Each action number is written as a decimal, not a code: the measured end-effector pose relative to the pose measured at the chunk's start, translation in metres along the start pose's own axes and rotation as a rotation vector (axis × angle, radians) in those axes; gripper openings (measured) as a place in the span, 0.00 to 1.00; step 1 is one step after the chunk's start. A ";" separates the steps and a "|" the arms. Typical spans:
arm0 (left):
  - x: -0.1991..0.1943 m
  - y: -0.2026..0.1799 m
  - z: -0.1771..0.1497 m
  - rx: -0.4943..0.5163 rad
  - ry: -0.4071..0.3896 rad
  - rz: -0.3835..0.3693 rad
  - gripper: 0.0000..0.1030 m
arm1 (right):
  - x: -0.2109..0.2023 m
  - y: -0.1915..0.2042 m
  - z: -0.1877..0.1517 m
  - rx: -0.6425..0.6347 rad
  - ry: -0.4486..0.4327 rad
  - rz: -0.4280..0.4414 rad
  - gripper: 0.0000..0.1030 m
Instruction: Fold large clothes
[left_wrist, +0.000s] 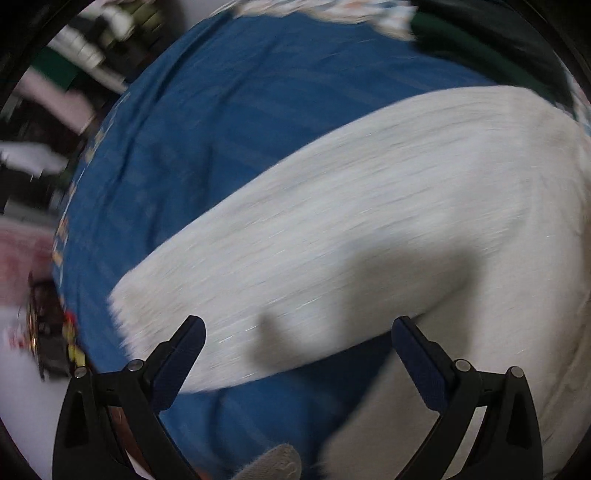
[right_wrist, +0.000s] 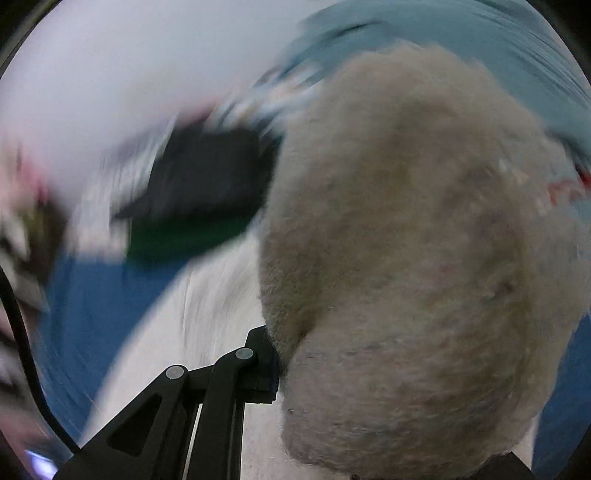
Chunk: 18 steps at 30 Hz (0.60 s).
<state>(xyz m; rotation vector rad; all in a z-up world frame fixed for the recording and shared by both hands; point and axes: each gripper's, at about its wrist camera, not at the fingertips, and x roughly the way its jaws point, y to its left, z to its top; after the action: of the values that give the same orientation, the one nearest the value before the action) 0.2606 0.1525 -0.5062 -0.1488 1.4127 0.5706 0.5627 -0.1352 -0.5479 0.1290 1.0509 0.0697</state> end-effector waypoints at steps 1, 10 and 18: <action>0.003 0.013 -0.004 -0.019 0.020 0.006 1.00 | 0.028 0.033 -0.012 -0.079 0.053 -0.009 0.13; 0.025 0.099 -0.049 -0.221 0.146 -0.044 1.00 | 0.108 0.157 -0.060 -0.344 0.363 -0.026 0.74; 0.078 0.149 -0.051 -0.495 0.240 -0.240 0.99 | 0.014 0.102 -0.042 0.003 0.346 0.140 0.78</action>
<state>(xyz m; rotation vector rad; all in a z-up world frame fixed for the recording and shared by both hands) 0.1509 0.2806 -0.5555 -0.7938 1.4332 0.7097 0.5334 -0.0291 -0.5662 0.1981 1.3864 0.2228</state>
